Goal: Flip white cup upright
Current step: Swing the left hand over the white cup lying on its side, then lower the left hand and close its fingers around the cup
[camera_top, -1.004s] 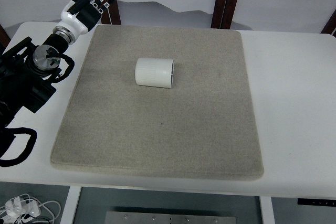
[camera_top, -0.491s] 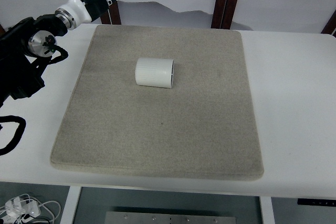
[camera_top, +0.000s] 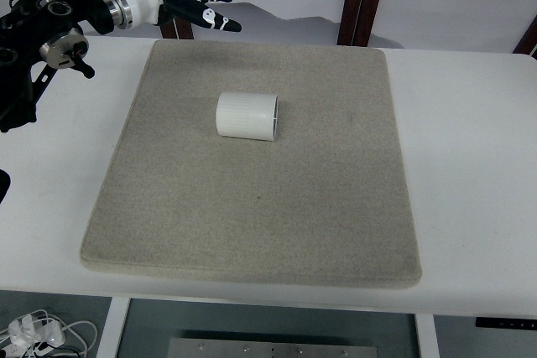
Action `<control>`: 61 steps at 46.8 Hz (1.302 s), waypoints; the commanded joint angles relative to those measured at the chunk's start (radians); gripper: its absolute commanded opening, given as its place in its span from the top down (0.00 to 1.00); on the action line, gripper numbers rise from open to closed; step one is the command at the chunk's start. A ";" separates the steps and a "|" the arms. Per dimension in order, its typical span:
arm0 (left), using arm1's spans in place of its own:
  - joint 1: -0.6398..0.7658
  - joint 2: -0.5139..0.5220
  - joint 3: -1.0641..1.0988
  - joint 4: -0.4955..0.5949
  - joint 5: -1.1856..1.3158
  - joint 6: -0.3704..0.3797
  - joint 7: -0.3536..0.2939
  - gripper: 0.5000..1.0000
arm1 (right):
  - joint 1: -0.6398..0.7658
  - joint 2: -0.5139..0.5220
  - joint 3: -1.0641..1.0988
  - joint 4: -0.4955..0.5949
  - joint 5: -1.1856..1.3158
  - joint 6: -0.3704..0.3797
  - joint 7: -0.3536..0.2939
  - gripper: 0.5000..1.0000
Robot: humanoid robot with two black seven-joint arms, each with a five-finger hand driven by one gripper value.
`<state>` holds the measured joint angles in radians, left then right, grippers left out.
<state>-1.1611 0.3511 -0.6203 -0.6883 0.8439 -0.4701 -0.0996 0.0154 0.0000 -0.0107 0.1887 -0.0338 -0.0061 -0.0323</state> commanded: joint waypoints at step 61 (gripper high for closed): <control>-0.035 -0.060 0.294 -0.126 0.483 0.016 0.018 0.04 | 0.000 0.000 0.000 0.000 0.000 0.000 0.000 0.10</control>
<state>-1.1994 0.2952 -0.3272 -0.8182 1.3260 -0.4555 -0.0814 0.0153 0.0000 -0.0107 0.1887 -0.0337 -0.0061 -0.0323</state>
